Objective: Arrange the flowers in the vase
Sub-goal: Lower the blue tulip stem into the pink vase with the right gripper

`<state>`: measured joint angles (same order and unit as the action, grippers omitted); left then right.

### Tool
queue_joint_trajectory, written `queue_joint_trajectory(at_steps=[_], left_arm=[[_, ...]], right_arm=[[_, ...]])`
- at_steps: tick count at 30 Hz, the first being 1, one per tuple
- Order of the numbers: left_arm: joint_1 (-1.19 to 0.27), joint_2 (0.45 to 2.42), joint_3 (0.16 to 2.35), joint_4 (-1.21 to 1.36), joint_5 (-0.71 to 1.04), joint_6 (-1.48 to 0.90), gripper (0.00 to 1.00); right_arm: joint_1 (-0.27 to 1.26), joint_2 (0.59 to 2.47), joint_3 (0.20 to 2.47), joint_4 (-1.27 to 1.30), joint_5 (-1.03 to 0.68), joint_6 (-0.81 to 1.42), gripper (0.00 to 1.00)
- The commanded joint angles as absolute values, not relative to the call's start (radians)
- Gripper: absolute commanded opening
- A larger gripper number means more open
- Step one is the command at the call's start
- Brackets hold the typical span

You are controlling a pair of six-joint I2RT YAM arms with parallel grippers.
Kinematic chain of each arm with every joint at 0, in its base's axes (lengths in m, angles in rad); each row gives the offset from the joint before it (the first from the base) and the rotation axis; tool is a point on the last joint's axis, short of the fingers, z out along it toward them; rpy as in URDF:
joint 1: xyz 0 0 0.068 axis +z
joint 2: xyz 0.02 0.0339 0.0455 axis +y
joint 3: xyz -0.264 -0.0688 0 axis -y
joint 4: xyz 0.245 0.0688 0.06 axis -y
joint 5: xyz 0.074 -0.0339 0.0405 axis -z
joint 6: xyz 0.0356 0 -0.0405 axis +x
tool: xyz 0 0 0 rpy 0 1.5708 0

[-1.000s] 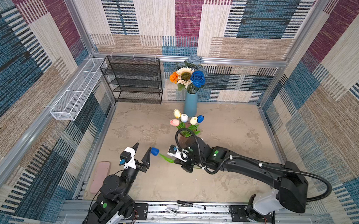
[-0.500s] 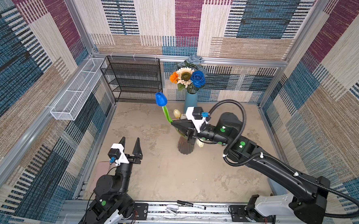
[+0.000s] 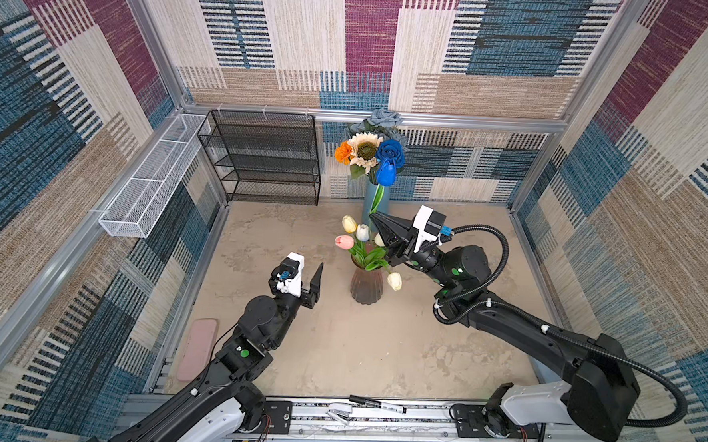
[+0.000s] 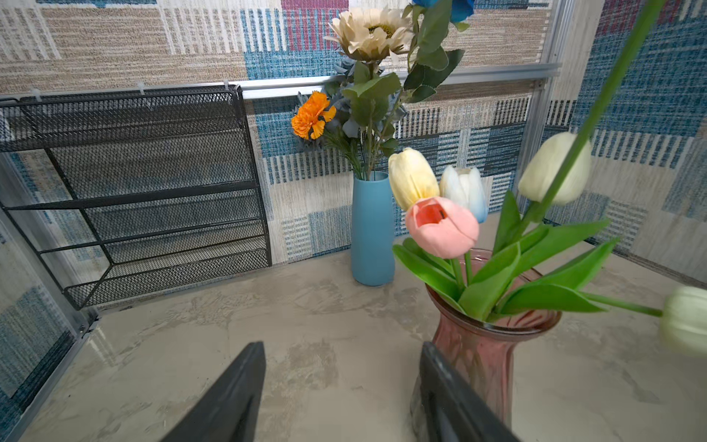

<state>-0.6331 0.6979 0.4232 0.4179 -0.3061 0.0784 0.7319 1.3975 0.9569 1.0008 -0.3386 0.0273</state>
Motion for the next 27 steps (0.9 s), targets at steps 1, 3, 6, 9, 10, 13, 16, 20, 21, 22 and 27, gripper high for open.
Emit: queue_joint_trajectory(at_steps=[1,3,6,9,10,13,16,20,21,22,27], left_arm=[[-0.634,0.717,0.429,0.514,-0.278,0.092,0.67],[-0.632,0.725,0.422,0.52,-0.281,0.098,0.67],[-0.631,0.736,0.414,0.524,-0.286,0.101,0.67],[-0.63,0.739,0.404,0.535,-0.283,0.103,0.68],[-0.629,0.74,0.399,0.538,-0.285,0.1,0.68],[-0.626,0.745,0.389,0.549,-0.286,0.095,0.68],[-0.624,0.752,0.383,0.552,-0.287,0.094,0.68],[-0.62,0.759,0.377,0.551,-0.288,0.093,0.68],[-0.618,0.76,0.376,0.551,-0.286,0.092,0.68],[-0.617,0.762,0.373,0.553,-0.284,0.092,0.68],[-0.606,0.779,0.374,0.568,-0.268,0.086,0.69]], right_arm=[[0.733,1.438,0.928,1.197,-0.314,0.0,0.0],[0.732,1.466,0.909,1.254,-0.299,-0.004,0.0],[0.73,1.513,0.908,1.277,-0.281,-0.024,0.0],[0.73,1.553,0.895,1.301,-0.26,-0.043,0.0],[0.728,1.564,0.901,1.281,-0.247,-0.044,0.0],[0.726,1.587,0.884,1.292,-0.24,-0.037,0.0],[0.727,1.612,0.862,1.307,-0.213,-0.035,0.0],[0.726,1.626,0.846,1.27,-0.161,-0.053,0.0],[0.726,1.627,0.845,1.257,-0.141,-0.057,0.0],[0.726,1.628,0.849,1.238,-0.12,-0.062,0.0],[0.725,1.619,0.879,1.14,-0.044,-0.08,0.34]])
